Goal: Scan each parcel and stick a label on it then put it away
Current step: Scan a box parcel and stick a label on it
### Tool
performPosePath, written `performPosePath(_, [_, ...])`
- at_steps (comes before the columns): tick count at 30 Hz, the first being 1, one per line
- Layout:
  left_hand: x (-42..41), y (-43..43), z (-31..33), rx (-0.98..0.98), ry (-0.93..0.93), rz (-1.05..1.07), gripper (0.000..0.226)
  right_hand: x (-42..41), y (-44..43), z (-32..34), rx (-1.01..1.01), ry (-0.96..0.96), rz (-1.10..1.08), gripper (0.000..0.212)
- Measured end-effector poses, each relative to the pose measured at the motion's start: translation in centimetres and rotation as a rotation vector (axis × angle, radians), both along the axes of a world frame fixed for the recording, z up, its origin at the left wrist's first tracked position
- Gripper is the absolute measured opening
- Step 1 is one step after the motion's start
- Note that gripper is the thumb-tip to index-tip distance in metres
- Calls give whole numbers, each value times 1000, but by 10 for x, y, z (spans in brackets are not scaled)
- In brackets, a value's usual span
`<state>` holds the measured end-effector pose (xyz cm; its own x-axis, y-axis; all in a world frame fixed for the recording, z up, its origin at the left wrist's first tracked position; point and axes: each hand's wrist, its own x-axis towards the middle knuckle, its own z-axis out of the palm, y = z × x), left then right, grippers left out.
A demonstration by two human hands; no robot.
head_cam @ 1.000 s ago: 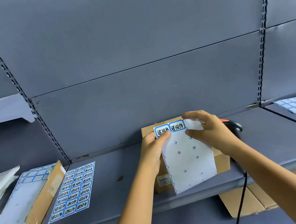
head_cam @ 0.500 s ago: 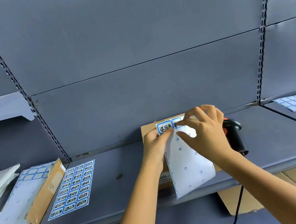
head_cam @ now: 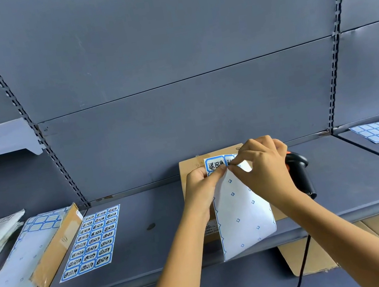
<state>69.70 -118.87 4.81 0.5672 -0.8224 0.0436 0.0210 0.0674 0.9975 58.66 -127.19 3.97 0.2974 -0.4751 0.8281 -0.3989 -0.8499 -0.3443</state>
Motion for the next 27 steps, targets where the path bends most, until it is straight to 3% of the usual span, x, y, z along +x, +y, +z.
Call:
performPosePath(7, [2, -2, -6, 48, -16, 22, 23, -3, -1, 1, 21, 111, 16, 10])
performPosePath(14, [3, -4, -8, 62, -32, 25, 14, -3, -2, 0, -23, 154, 12, 8])
performPosePath(20, [4, -4, -11, 53, -24, 31, 23, -2, -3, -1, 5, 150, 19, 9])
performPosePath(23, [6, -2, -11, 47, -13, 34, 20, -3, -2, 1, 104, 133, 36, 12])
performPosePath(27, [9, 1, -10, 13, 42, 26, 11, -3, 0, 12, 461, 93, 112, 24])
